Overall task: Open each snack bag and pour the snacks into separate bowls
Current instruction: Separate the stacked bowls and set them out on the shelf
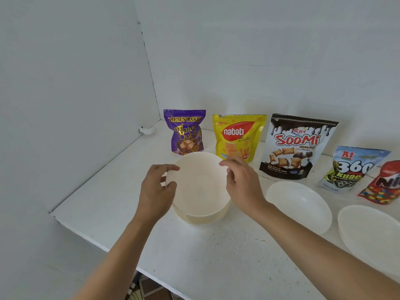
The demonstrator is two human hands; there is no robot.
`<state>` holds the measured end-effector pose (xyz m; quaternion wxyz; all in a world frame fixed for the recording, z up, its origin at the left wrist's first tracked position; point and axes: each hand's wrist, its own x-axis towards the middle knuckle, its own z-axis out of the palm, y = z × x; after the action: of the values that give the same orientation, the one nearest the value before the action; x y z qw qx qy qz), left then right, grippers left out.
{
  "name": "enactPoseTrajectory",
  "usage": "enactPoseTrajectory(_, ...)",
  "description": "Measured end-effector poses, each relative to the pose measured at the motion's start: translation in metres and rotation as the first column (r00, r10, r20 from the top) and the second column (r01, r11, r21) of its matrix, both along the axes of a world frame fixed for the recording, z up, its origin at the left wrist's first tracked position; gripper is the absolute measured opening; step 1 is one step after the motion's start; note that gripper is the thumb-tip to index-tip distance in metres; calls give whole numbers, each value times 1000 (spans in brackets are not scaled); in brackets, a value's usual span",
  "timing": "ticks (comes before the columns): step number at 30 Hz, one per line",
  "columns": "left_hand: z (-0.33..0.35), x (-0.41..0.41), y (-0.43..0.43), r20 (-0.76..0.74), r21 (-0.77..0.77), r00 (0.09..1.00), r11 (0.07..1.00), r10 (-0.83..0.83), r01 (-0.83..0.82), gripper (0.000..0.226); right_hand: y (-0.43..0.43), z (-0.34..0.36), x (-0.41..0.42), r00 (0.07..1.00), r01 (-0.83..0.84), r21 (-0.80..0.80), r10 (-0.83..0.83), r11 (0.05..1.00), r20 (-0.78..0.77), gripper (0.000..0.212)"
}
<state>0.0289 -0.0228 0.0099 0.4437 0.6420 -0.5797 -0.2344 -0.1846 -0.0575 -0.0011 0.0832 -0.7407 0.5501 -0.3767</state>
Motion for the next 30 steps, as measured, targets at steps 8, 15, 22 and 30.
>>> enactPoseTrajectory(8, 24, -40, -13, -76, 28, 982, 984, -171, 173, 53, 26, 19, -56, 972, 54, -11, -50, 998, 229, 29)
enactPoseTrajectory(15, 9, -101, -1, 3, 54, 935, 933, -356, 355, 61, 68, 23, -121, 921, 71, 256, -162, 964, 355, 31)
enactPoseTrajectory(22, 1, -170, 34, 46, 125, 838, 835, -544, 536, 61, 119, 21, -200, 944, -4, 506, -164, 863, 286, 49)
enactPoseTrajectory(30, -8, -237, 73, 65, 256, 741, 729, -669, 635, 58, 154, 9, -273, 979, 2, 555, -116, 832, 170, 53)
